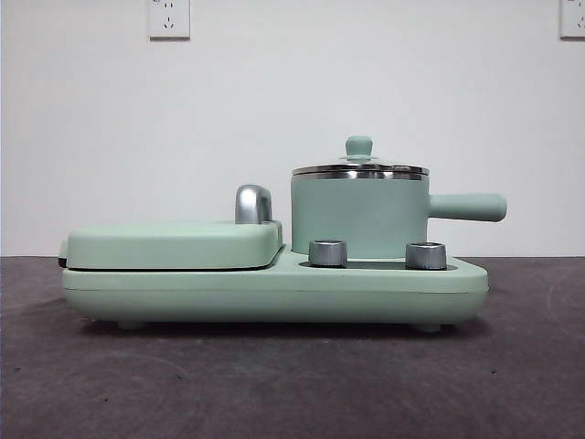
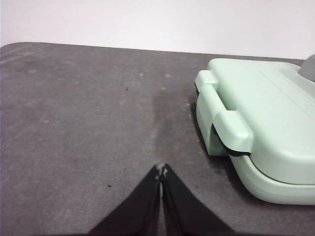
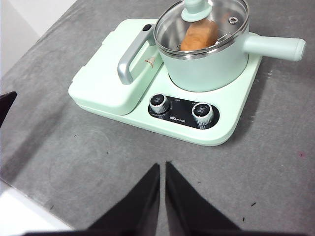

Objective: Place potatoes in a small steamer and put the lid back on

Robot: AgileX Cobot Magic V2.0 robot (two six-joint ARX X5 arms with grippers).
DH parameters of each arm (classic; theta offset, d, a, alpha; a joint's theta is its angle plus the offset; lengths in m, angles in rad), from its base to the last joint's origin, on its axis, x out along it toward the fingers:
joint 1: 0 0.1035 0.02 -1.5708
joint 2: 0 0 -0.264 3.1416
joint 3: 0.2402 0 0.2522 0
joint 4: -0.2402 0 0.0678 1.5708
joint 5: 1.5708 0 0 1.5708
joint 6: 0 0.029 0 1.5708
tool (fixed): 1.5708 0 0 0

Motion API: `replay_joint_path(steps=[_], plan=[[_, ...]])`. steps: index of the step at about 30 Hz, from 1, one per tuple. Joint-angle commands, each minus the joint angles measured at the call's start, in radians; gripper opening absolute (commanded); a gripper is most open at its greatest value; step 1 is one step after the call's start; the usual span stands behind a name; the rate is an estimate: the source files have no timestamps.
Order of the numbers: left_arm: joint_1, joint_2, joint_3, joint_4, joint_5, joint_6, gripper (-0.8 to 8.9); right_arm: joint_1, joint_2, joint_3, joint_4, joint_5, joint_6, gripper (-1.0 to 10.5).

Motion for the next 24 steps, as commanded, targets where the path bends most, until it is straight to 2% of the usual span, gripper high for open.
replay_joint_path(steps=[1, 24], plan=[[0.001, -0.001, -0.020, -0.006, -0.005, 0.002, 0.06, 0.005, 0.002, 0.009, 0.014, 0.000, -0.008, 0.2], [0.001, -0.001, -0.020, -0.007, -0.005, 0.002, 0.06, -0.005, -0.005, 0.008, 0.016, 0.009, -0.009, 0.2]])
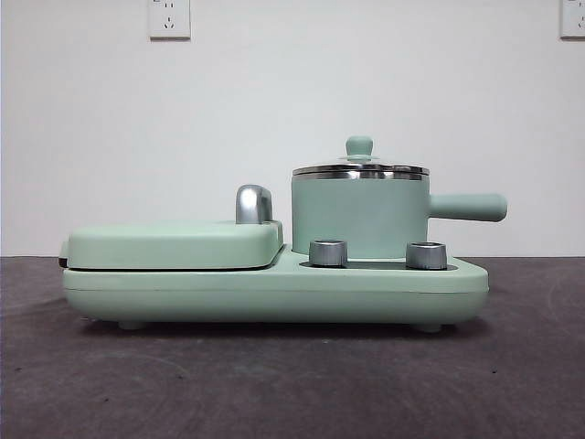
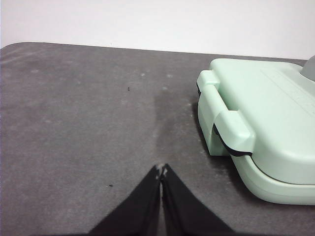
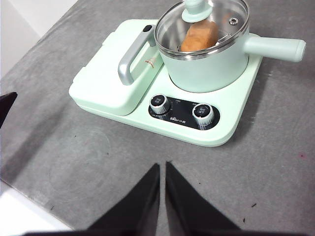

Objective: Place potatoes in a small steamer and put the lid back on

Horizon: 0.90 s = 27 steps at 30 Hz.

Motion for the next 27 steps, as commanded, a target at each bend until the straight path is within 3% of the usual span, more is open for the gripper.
replay_joint_path(steps=[1, 4, 8, 11, 16, 22, 27], plan=[[0.001, -0.001, -0.020, -0.006, -0.003, 0.002, 0.06, -0.020, -0.010, 0.008, 0.021, 0.016, -0.009, 0.2], [0.001, -0.001, -0.020, -0.007, -0.003, 0.002, 0.06, -0.089, -0.024, -0.018, 0.084, 0.015, -0.021, 0.2], [0.001, -0.001, -0.020, -0.007, -0.003, 0.002, 0.06, -0.202, -0.107, -0.147, 0.266, 0.037, -0.120, 0.2], [0.001, -0.001, -0.020, -0.007, -0.003, 0.002, 0.06, -0.267, -0.181, -0.315, 0.482, 0.106, -0.203, 0.2], [0.001, -0.001, -0.020, -0.007, -0.003, 0.002, 0.06, -0.319, -0.288, -0.584, 0.771, 0.135, -0.211, 0.2], [0.001, -0.001, -0.020, -0.007, -0.003, 0.002, 0.06, -0.332, -0.385, -0.753, 0.833, 0.136, -0.212, 0.2], [0.001, -0.001, -0.020, -0.007, -0.003, 0.002, 0.06, -0.344, -0.435, -0.828, 0.832, 0.243, -0.217, 0.2]])
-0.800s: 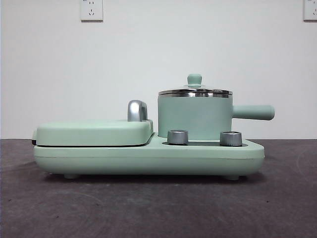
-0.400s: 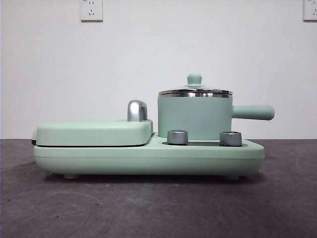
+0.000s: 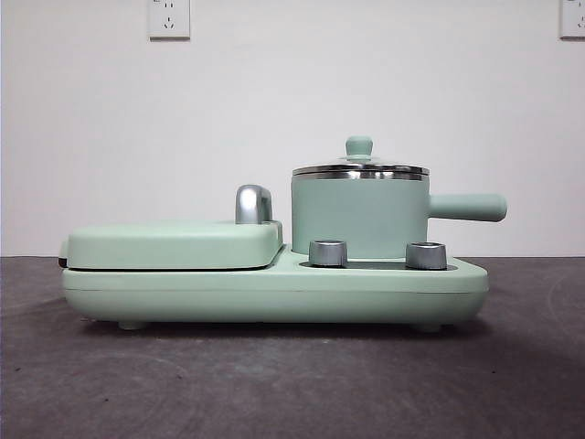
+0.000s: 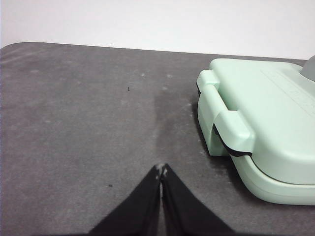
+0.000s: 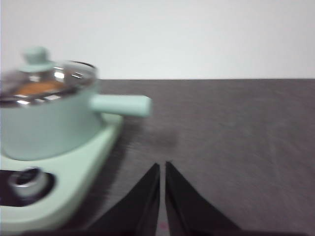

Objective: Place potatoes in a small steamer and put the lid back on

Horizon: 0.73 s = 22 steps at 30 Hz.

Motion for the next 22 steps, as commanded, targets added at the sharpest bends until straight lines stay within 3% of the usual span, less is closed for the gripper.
replay_joint_path(steps=[1, 7, 22], plan=[[0.001, -0.001, -0.020, -0.007, -0.003, 0.002, 0.06, -0.014, -0.021, -0.031, 0.012, 0.063, -0.011, 0.2], [0.001, -0.001, -0.020, -0.007, -0.003, 0.002, 0.06, -0.043, -0.052, -0.054, -0.026, 0.171, -0.012, 0.2], [0.001, -0.001, -0.020, -0.007, -0.003, 0.002, 0.06, -0.053, -0.053, -0.086, -0.063, 0.122, -0.012, 0.2]])
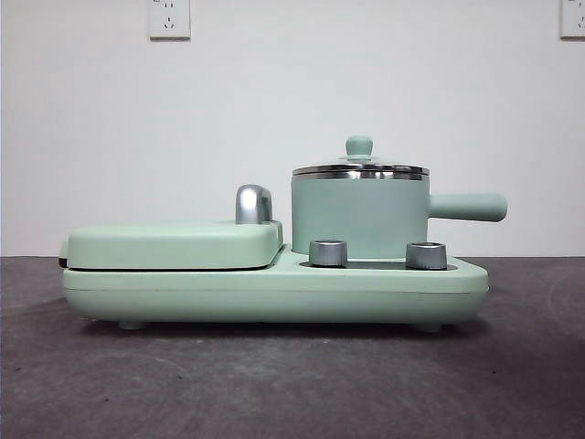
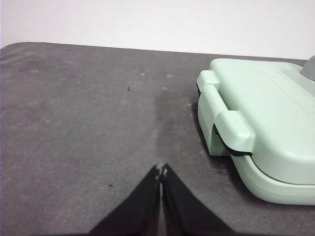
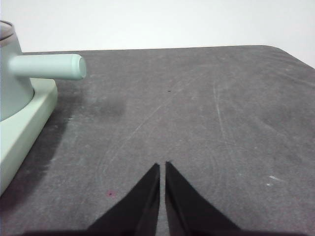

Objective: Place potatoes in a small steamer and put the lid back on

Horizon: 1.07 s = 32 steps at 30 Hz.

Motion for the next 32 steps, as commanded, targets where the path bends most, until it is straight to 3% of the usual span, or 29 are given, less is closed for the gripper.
replay_joint_path(steps=[1, 32], plan=[[0.001, -0.001, -0.020, -0.006, -0.003, 0.002, 0.06, -0.002, -0.003, -0.006, -0.004, -0.021, -0.008, 0.2], [0.001, -0.001, -0.020, -0.007, -0.003, 0.002, 0.06, -0.002, -0.003, -0.006, 0.008, -0.028, -0.008, 0.2]])
